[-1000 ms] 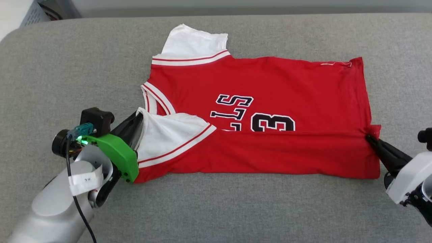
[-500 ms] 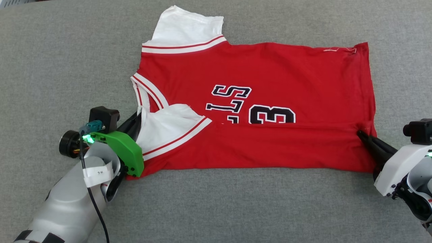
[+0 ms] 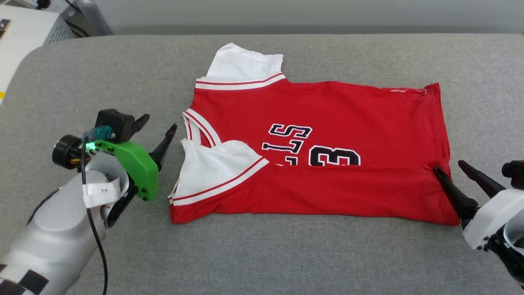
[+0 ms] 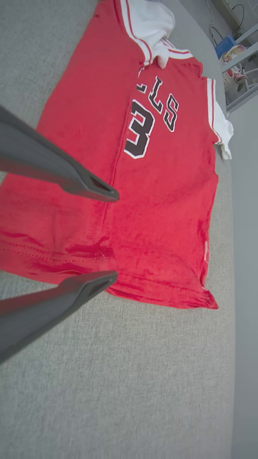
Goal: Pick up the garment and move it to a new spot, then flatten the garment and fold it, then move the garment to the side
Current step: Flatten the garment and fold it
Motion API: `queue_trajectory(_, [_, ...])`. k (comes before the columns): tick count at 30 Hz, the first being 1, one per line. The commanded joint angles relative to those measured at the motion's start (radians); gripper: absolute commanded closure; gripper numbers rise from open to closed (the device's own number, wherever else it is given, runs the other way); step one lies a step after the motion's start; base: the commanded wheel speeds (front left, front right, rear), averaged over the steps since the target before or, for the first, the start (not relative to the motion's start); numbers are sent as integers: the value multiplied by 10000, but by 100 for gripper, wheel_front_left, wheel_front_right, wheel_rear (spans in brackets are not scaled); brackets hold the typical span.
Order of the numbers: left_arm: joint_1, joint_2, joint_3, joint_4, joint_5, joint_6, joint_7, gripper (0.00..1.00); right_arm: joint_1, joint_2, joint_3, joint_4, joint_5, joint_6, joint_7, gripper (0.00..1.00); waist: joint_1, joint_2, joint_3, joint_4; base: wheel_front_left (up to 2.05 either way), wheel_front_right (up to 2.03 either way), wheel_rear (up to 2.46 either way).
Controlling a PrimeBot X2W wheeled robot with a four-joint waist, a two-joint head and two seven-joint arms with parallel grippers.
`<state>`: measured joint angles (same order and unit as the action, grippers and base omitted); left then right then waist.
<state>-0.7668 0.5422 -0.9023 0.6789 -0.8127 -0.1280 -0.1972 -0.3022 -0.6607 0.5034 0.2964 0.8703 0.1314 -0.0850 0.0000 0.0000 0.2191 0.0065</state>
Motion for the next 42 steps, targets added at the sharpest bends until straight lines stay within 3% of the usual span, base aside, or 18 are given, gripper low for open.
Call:
queue_trajectory(1, [-320,168,-87,-258,-216,-25,342,0,163,-32,-83,-93,-149,-7,-37,0,0,0,-393,208,0,0,0])
queue_trajectory(3, [-511,359,-210,-705,-574,-26,1199,0,287,-22,-209,-188,-247,-7,24,0,0,0,-513,238,0,0,0])
queue_trajectory(10, [-875,954,-863,-2030,-2679,-26,5635,0,555,116,-565,-510,-481,-7,370,0,0,0,-694,222,0,0,0])
queue_trajectory(16, [-766,1065,-1049,-2221,-3965,16,7819,0,630,233,-737,-869,-603,-7,747,0,0,0,-547,75,0,0,0])
queue_trajectory(21, [-483,918,-1241,-1853,-4267,182,8384,0,517,387,-824,-989,-724,-7,922,0,0,0,-303,-118,0,0,0])
queue_trajectory(32, [343,280,-1917,-360,-4191,94,8462,0,198,679,-767,-933,-847,-7,1051,0,0,0,14,-467,0,0,0])
queue_trajectory(33, [376,219,-1946,-252,-4165,77,8366,60,169,682,-767,-925,-841,-7,1057,0,0,0,15,-476,0,0,0])
queue_trajectory(34, [394,175,-1952,-185,-4161,61,8273,100,132,656,-761,-917,-884,-7,1067,0,0,0,10,-481,0,0,0])
queue_trajectory(42, [250,404,-2084,-675,-3613,-19,6814,100,-570,267,-812,-981,-1485,-7,1349,0,0,0,-293,-433,0,0,0])
